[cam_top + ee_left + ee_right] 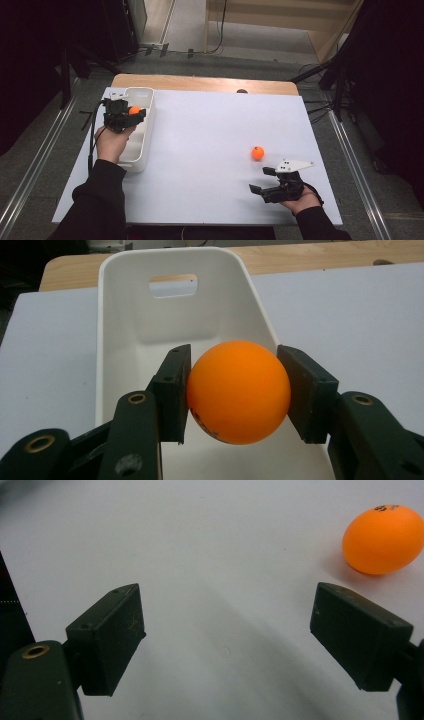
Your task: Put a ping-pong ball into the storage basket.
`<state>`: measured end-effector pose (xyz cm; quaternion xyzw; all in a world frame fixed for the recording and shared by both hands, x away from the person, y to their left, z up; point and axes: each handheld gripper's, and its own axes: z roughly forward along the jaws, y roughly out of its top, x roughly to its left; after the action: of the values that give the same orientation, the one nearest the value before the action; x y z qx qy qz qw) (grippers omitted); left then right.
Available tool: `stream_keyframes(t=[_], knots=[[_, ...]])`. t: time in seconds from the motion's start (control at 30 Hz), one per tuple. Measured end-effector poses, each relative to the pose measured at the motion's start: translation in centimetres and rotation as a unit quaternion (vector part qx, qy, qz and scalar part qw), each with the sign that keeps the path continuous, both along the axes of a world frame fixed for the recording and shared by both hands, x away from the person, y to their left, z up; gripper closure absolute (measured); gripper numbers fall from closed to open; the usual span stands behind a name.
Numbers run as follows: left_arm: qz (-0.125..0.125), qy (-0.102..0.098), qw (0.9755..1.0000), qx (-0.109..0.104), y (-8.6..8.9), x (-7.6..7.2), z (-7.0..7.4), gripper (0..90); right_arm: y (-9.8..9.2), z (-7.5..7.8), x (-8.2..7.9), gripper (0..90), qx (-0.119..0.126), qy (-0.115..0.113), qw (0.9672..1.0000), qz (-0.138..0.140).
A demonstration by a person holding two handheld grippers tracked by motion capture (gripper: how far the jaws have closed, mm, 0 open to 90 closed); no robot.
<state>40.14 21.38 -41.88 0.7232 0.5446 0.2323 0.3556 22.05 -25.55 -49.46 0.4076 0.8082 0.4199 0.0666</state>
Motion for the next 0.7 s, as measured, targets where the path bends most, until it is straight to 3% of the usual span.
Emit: stream_keyframes(t=[0.1, 0.27, 0.7], knots=[[0.000, -0.001, 1.0000, -0.004, 0.0, 0.0, 0.0, 48.5, 0.0, 0.0, 0.0, 12.6, 0.001, 0.001, 1.0000, 0.000], [-0.003, 0.006, 1.0000, -0.004, 0.0, 0.1, 0.1, 37.4, 0.0, 0.0, 0.0, 12.6, 0.000, 0.001, 1.0000, 0.001], [-0.035, 0.006, 0.9984, -0.044, -0.3, -0.2, 1.5, 27.5, 0.0, 0.0, 0.0, 12.6, -0.001, 0.000, 1.0000, 0.001]])
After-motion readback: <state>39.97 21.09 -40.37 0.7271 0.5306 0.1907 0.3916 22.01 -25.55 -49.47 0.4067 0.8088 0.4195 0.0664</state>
